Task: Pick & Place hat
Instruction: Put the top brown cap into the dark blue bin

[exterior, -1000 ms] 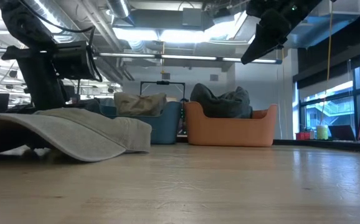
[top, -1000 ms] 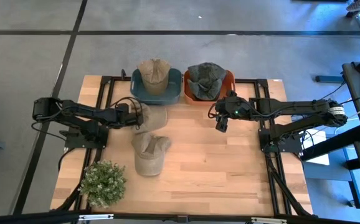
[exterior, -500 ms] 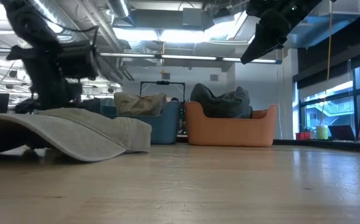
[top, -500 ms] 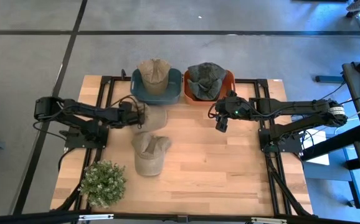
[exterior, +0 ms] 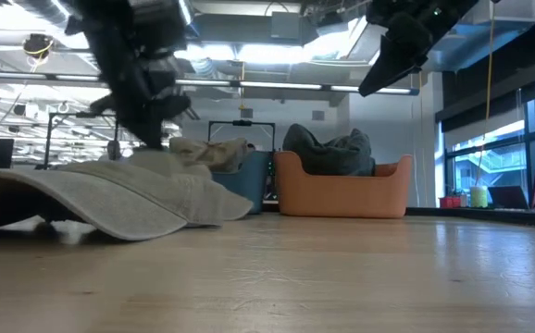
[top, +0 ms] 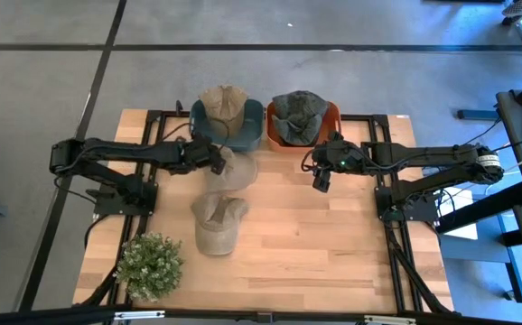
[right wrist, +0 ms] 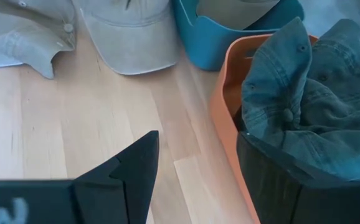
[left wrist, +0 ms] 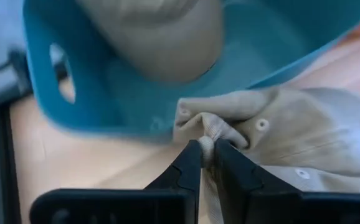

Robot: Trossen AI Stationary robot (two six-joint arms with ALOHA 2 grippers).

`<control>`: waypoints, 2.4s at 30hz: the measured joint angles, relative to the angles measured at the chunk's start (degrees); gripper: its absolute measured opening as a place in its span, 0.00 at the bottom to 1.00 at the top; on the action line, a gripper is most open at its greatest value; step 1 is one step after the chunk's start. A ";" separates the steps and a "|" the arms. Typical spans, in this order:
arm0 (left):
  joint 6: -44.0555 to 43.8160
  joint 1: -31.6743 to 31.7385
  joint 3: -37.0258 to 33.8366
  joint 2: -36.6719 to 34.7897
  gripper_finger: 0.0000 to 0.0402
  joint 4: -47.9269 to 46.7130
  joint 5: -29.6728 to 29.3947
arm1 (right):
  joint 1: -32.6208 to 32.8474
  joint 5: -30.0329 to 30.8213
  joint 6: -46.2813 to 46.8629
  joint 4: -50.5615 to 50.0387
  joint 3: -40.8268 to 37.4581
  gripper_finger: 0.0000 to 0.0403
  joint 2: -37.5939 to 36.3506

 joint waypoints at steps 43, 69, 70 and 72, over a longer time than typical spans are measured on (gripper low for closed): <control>86.28 11.94 32.75 1.22 0.05 -3.26 13.28 | 0.00 0.88 7.59 -2.58 0.00 0.54 0.06; 106.47 16.52 32.73 12.70 0.05 4.57 6.17 | 0.00 1.11 8.97 -2.35 0.00 0.54 0.06; 107.11 16.52 32.73 12.70 0.05 3.84 6.23 | 0.00 1.11 8.97 -2.35 0.00 0.54 0.06; 109.47 16.50 32.73 12.70 0.05 3.35 5.18 | -0.01 1.11 8.95 -2.36 0.00 0.54 0.06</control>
